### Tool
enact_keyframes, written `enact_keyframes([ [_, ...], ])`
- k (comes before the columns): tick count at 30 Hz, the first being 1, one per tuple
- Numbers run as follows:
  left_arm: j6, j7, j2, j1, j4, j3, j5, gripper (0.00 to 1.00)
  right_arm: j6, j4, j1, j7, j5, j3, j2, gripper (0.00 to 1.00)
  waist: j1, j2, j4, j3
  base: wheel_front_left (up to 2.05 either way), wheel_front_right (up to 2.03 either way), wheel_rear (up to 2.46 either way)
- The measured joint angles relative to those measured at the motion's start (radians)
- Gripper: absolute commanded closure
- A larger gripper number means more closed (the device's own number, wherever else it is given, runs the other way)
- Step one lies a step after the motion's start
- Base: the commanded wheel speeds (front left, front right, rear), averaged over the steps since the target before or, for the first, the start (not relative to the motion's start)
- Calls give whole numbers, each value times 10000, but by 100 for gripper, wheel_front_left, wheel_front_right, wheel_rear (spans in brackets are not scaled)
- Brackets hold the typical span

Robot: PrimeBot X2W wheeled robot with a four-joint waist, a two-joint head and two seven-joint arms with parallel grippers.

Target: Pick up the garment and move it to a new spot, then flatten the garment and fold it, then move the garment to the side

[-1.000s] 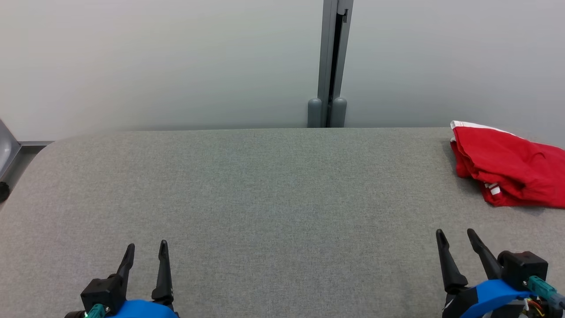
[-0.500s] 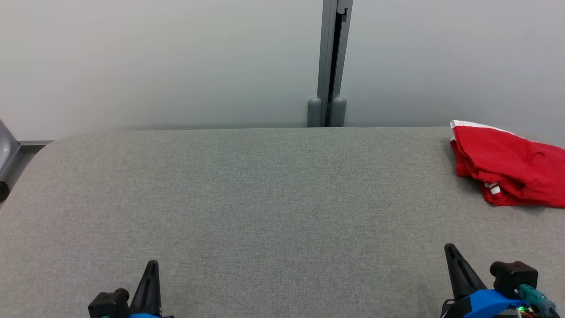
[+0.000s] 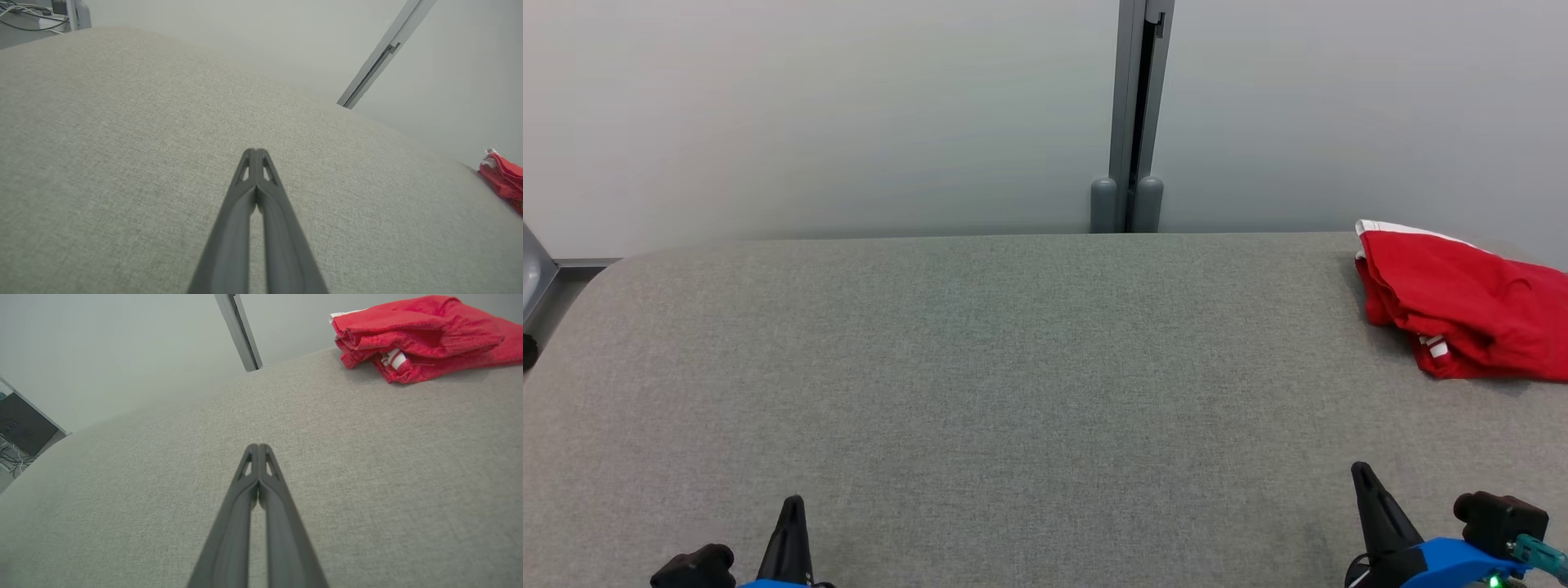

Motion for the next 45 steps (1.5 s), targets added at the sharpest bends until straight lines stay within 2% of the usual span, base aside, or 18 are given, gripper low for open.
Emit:
enact_keyframes([
  [21, -111, 834, -100, -267, -604, 502, -3124, 100, 0, -234, -219, 453, 3371, -150, 40, 100, 1, 0, -49, 66, 0, 0, 0],
  [45, -259, 1622, -238, -617, -1149, 907, -5927, 100, 0, -433, -494, 876, 6376, -282, 77, 100, 0, 0, -105, 141, 0, 0, 0],
])
